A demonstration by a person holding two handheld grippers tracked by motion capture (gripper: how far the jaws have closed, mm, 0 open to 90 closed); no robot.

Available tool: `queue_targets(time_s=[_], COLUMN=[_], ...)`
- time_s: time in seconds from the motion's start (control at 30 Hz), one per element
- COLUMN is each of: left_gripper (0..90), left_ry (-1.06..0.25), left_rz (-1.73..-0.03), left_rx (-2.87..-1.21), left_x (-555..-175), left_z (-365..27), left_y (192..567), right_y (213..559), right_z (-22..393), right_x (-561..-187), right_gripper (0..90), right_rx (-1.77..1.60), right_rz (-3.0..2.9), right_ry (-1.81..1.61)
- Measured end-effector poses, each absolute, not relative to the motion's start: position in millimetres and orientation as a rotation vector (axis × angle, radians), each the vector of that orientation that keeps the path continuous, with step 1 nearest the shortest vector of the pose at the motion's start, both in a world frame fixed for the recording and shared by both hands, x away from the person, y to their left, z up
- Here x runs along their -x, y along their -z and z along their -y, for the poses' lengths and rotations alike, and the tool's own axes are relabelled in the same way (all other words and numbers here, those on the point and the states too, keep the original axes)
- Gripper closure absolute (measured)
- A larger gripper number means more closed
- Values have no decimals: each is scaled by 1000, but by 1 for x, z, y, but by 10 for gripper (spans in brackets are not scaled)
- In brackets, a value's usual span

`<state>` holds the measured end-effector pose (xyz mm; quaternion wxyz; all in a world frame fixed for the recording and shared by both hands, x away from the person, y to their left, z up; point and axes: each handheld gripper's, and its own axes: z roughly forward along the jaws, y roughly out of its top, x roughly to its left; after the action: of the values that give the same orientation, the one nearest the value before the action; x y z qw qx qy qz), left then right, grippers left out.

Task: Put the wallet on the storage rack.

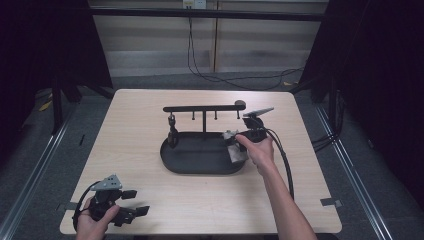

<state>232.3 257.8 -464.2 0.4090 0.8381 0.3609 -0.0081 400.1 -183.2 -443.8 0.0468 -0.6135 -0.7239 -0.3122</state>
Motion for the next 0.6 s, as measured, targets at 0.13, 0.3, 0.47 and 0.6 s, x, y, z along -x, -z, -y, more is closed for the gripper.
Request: queue_targets(time_s=[0.13,0.3,0.47,0.6], left_gripper=[204,204,204,204], left_ry=[25,19,29,29], left_rz=[-904,-906,-909,-904], left_rx=[-2114,-2112,-2109,-2115], left_x=[-232,-232,-232,-233], left_z=[-258,-258,-258,-258], left_y=[464,464,464,464], right_y=[447,454,461,464], right_z=[181,174,169,167], right_x=[-401,-403,-403,-403], right_gripper=[325,325,324,322], right_rx=[1875,1867,1883,1878], right_rz=[2199,2201,2214,2252], right_ry=[965,948,897,894])
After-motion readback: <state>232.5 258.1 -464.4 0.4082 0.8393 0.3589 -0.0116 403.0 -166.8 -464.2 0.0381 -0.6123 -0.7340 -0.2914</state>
